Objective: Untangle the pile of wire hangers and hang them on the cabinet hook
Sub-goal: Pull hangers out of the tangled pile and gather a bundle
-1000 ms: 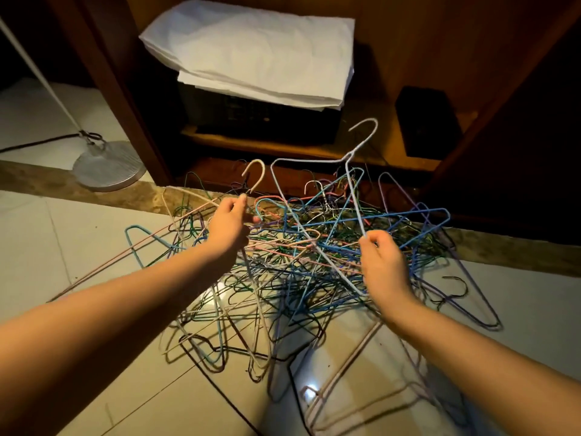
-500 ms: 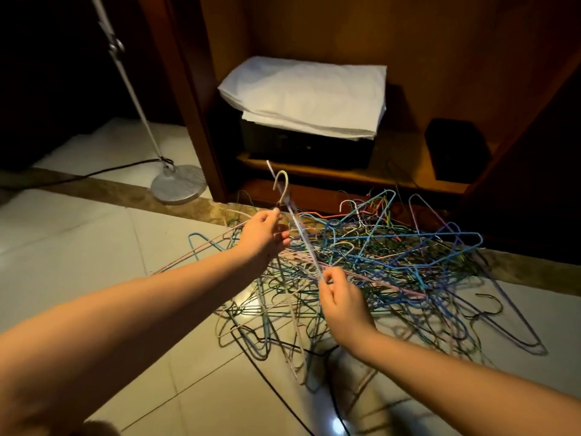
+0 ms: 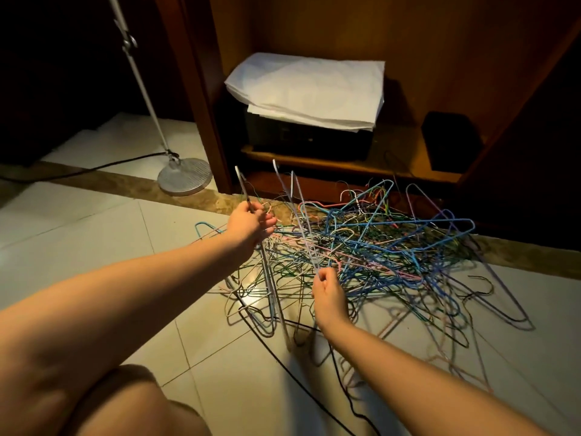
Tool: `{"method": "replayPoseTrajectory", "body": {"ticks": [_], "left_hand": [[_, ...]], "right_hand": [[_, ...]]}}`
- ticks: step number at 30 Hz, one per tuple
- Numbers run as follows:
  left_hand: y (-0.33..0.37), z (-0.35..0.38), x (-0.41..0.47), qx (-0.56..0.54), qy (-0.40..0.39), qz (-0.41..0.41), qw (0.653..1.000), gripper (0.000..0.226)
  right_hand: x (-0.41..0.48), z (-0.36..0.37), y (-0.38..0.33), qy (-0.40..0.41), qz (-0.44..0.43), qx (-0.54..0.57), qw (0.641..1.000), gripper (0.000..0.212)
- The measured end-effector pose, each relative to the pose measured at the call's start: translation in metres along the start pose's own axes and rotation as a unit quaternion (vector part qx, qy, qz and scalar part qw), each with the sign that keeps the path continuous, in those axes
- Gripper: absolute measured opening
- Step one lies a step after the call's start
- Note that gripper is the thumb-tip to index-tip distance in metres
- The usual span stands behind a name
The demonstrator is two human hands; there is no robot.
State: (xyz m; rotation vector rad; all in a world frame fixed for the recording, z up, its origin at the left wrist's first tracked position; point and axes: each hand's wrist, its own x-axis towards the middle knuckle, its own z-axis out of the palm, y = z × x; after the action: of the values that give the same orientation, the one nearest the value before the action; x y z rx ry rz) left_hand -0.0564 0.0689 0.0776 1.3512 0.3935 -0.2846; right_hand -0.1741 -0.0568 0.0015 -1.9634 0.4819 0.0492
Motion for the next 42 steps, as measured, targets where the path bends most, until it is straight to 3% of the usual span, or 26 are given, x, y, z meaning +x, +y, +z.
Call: {"method": "replayPoseTrajectory", "body": {"ticks": [5,10,13,18,23,37,42], "left_hand": [[-0.013,-0.008,0.006,0.065,0.017,0.000,0.998,0.029],[-0.015,-0.011,0.014,0.080,0.042,0.002,0.996,0.031],[-0.016,-0.010,0.018,0.080,0.047,-0.001,0.996,0.032],[-0.016,-0.009,0.019,0.055,0.040,0.006,0.998,0.031],[-0.008,-0.013,0.017,0.033,0.041,0.036,0.998,0.027],[0.018,-0.012,0.001,-0.079,0.027,0.078,0.993,0.043],[0.023,-0.009,-0.002,-0.107,-0.022,0.083,0.991,0.024]], "right_hand": [[-0.001,0.027,0.017,0.000,0.058,0.062,0.996,0.010],[0.004,0.029,0.029,0.104,0.100,0.095,0.985,0.009],[0.006,0.026,0.035,0.077,0.090,0.095,0.988,0.009],[0.005,0.036,0.020,0.032,0.085,0.144,0.985,0.027],[-0.013,0.051,-0.010,-0.014,0.043,0.154,0.987,0.021],[-0.029,0.054,-0.040,0.003,0.015,0.143,0.990,0.021],[-0.034,0.049,-0.045,-0.047,0.016,0.137,0.989,0.019]]}}
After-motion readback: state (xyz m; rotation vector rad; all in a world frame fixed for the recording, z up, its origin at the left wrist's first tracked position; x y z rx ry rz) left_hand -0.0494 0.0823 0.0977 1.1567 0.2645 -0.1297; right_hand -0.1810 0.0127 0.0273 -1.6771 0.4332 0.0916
